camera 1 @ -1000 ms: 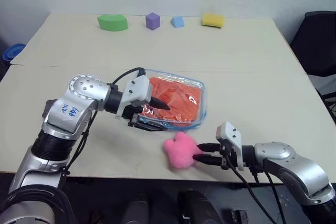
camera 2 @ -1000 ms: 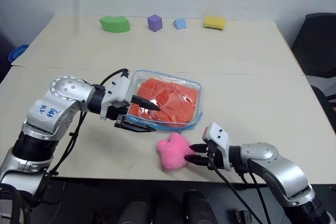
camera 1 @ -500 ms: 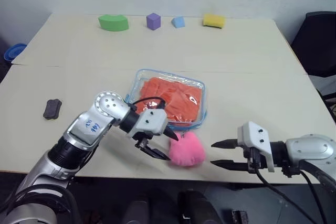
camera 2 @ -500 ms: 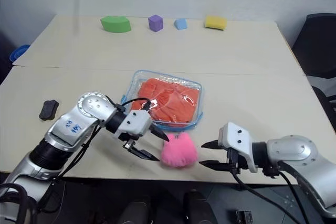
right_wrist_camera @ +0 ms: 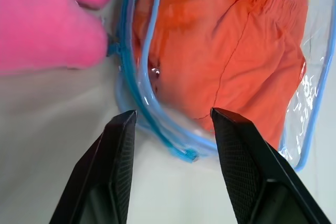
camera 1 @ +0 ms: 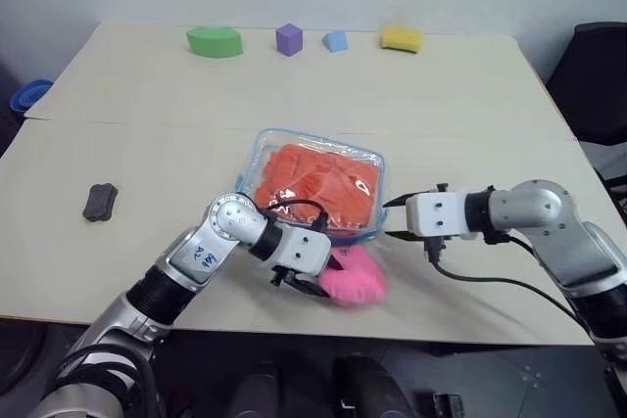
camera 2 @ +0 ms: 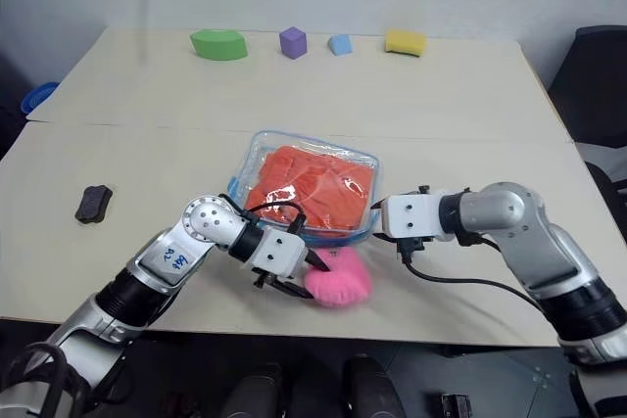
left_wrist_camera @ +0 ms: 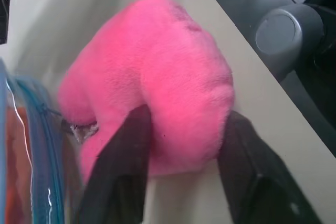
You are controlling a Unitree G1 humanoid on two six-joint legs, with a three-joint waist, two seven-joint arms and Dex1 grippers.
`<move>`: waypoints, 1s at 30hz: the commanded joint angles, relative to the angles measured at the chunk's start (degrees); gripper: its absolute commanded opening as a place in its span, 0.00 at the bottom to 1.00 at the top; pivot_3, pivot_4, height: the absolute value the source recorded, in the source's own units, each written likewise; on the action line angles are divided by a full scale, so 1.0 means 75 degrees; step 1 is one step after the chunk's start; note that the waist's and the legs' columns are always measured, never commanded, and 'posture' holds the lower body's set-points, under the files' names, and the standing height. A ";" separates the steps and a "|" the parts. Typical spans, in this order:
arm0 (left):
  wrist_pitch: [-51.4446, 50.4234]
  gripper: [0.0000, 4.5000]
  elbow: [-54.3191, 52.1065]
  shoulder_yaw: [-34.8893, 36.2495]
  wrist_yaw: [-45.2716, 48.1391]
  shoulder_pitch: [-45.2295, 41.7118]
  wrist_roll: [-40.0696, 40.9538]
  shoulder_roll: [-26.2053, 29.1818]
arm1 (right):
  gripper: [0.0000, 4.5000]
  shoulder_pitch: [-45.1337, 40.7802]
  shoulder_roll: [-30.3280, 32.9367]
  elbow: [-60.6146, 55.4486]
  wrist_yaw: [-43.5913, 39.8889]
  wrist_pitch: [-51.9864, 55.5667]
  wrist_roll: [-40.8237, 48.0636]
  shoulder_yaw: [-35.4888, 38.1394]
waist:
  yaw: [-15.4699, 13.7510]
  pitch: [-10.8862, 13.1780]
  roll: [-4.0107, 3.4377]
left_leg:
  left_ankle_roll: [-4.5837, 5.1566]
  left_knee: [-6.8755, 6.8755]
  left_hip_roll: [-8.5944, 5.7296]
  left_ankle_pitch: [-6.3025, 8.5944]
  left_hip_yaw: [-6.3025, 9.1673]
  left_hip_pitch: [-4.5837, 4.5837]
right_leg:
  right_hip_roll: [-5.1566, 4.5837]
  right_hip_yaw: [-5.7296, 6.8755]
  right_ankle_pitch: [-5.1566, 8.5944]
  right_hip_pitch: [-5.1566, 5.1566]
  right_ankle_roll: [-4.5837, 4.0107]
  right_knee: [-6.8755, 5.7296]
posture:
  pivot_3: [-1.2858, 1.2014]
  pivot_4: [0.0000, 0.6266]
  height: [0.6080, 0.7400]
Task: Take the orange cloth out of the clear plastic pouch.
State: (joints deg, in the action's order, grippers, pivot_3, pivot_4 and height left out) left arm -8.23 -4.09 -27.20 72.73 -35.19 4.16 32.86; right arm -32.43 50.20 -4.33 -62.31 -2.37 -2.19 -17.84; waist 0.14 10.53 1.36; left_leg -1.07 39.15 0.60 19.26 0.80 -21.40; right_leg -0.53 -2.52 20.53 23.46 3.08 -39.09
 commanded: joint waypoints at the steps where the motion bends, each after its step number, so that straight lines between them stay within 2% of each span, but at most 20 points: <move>1: -0.0285 0.16 -0.0394 0.0258 -0.0067 0.0140 0.0075 0.0157 | 0.52 -0.0247 -0.0318 0.0389 0.0036 -0.0656 -0.0330 -0.0094 | 0.0009 0.0000 0.0000 | 0.0000 0.0000 0.0000 0.0000 0.0000 0.0000 | 0.0000 0.0000 0.0000 0.0000 0.0000 -0.0001 | 0.52 0.24 1.00; 4: -0.0726 0.00 -0.0666 0.0406 -0.0131 0.0230 0.0170 0.0252 | 0.52 -0.0410 -0.0674 0.0782 0.0071 -0.0968 -0.0511 -0.0193 | 0.0034 0.0000 0.0000 | -0.0001 -0.0001 0.0003 0.0000 0.0001 0.0001 | 0.0003 0.0001 0.0000 0.0001 0.0000 -0.0004 | 0.52 0.24 1.00; 7: -0.1028 0.00 -0.0905 0.0616 -0.0211 0.0293 0.0275 0.0323 | 0.39 -0.0538 -0.0837 0.1120 0.0037 -0.1249 -0.0603 -0.0201 | 0.0058 0.0000 -0.0001 | -0.0002 -0.0001 0.0006 -0.0001 -0.0001 0.0001 | 0.0006 -0.0001 0.0000 0.0006 0.0000 -0.0010 | 0.52 0.24 1.00; 12: -0.1454 0.00 -0.1292 0.1041 -0.0392 0.0563 0.0469 0.0577 | 0.01 -0.0615 -0.0829 0.1337 -0.0186 -0.1487 -0.0484 -0.0070 | 0.0067 0.0000 -0.0001 | -0.0003 -0.0001 0.0006 -0.0001 -0.0001 0.0000 | 0.0004 0.0000 0.0000 0.0006 0.0000 -0.0010 | 0.52 0.24 1.00; 16: -0.2017 0.00 -0.1821 0.1762 -0.0564 0.1117 0.0799 0.1094 | 0.01 -0.0681 -0.0683 0.1567 -0.0293 -0.1769 -0.0465 0.0056 | 0.0107 0.0001 -0.0001 | -0.0003 -0.0002 0.0006 -0.0001 0.0000 0.0001 | 0.0004 0.0000 0.0000 0.0007 0.0000 -0.0011 | 0.52 0.24 1.00; 23: -0.3211 0.00 -0.2485 0.3893 -0.1118 0.2572 0.1744 0.2039 | 0.01 -0.0676 -0.0389 0.1913 -0.0324 -0.2232 -0.0437 0.0264 | 0.0193 0.0002 -0.0004 | 0.0000 -0.0006 0.0008 0.0000 0.0004 -0.0001 | 0.0001 0.0004 0.0001 0.0006 -0.0001 -0.0008 | 0.52 0.24 1.00; 30: -0.3313 0.00 -0.1848 0.5848 -0.1532 0.3802 0.1989 0.2655 | 0.01 -0.0618 -0.0227 0.2163 -0.0299 -0.2769 -0.0380 0.0457 | 0.0197 0.0005 -0.0008 | 0.0027 -0.0008 0.0008 0.0016 0.0008 -0.0001 | -0.0002 0.0010 0.0001 0.0004 -0.0002 -0.0004 | 0.52 0.24 1.00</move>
State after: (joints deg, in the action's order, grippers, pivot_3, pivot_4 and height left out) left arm -33.08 -19.77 11.70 62.01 -7.64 18.30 51.06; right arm -37.05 46.81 11.84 -64.59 -21.61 -5.96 -17.21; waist 1.61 10.57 1.31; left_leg -0.87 39.09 0.66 19.38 0.86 -21.40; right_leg -0.54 -2.44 20.54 23.49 3.06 -39.12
